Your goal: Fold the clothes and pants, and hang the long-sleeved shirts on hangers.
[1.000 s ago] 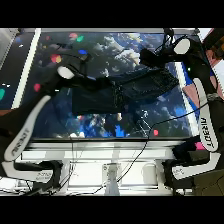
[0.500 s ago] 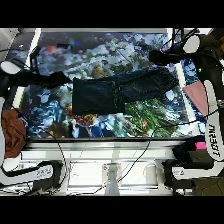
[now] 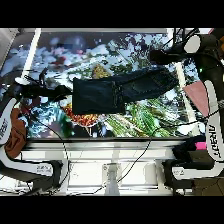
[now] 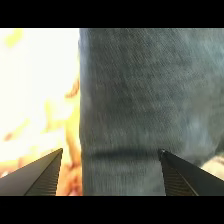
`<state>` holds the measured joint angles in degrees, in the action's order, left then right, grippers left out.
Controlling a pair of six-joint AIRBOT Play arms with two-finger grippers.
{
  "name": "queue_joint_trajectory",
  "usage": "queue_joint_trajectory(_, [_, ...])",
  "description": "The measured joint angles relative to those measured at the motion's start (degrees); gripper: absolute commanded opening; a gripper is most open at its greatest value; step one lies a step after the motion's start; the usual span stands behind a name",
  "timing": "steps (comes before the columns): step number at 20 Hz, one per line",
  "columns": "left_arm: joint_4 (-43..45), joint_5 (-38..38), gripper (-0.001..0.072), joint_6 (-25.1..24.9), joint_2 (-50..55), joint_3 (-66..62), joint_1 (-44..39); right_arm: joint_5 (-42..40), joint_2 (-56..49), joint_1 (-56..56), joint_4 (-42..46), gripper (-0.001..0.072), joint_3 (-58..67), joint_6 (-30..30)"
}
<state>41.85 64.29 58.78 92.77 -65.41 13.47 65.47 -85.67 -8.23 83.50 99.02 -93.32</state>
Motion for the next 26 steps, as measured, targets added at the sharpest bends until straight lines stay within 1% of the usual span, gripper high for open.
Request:
queue_joint_trajectory(3, [-4.8, -1.7, 0.071, -3.9, 3.8, 0.2, -0.7, -1.0, 0.0, 0.0, -0.3, 0.0034, 0.0, 0.0])
queue_joint_trajectory(7, [-8.7, -3.5, 0.071, -7.9, 6.6, 0.2, -2.2, -2.3, 0.0, 0.0, -1.3, 0.0034, 0.0, 0.0])
queue_joint_trajectory(8, [-9.1, -4.3, 0.0705, -8.5, 7.0, 0.2, -2.8, -2.6, 0.0, 0.0, -1.7, 0.0034, 0.0, 0.0])
queue_joint_trajectory(9, [-9.5, -5.1, 0.0678, -9.1, 7.2, 0.2, -3.6, -2.7, 0.0, 0.0, -2.1, 0.0034, 0.0, 0.0])
queue_joint_trajectory(10, [-9.7, -6.0, 0.0538, -9.4, 7.4, 0.2, -4.4, -3.0, 0.0, 0.0, -2.4, 0.0035, 0.0, 0.0])
queue_joint_trajectory(11, [-9.6, -7.2, 0.0218, -9.7, 7.6, 0.2, -5.2, -3.0, 0.0, 0.0, -2.6, 0.0034, 0.0, 0.0])
queue_joint_trajectory(12, [-9.4, -8.0, 0.0053, -9.7, 7.8, 0.2, -6.0, -3.1, 0.0, 0.0, -2.8, 0.0034, 0.0, 0.0])
queue_joint_trajectory(13, [-9.4, -7.8, 0.0027, -10.0, 7.9, 0.2, -6.7, -3.1, 0.0, 0.0, -2.9, 0.0035, 0.0, 0.0])
queue_joint_trajectory(16, [-15.2, -5.0, 0.0026, -11.8, 7.1, -0.2, -7.9, -3.4, -0.1, 0.0, -3.2, 0.0034, -0.3, 0.0])
queue_joint_trajectory(19, [-26.6, -1.8, 0.0025, -12.9, 4.3, -0.7, -8.0, -3.3, -1.0, 0.0, -3.6, 0.0035, -1.9, 0.0])
queue_joint_trajectory(21, [-34.5, 0.0, 0.0024, -12.7, 0.8, -0.9, -7.9, -3.3, -2.0, -0.1, -5.0, 0.0035, -3.5, 0.0])
queue_joint_trajectory(23, [-39.2, 0.8, 0.0024, -10.5, -3.7, -0.9, -7.8, -3.8, -3.2, -0.8, -7.3, 0.0035, -5.0, -0.1])
queue_joint_trajectory(26, [-41.9, 0.4, 0.0025, -5.0, -10.7, -1.0, -7.9, -7.1, -5.6, -4.3, -11.0, 0.0033, -6.3, -0.5])
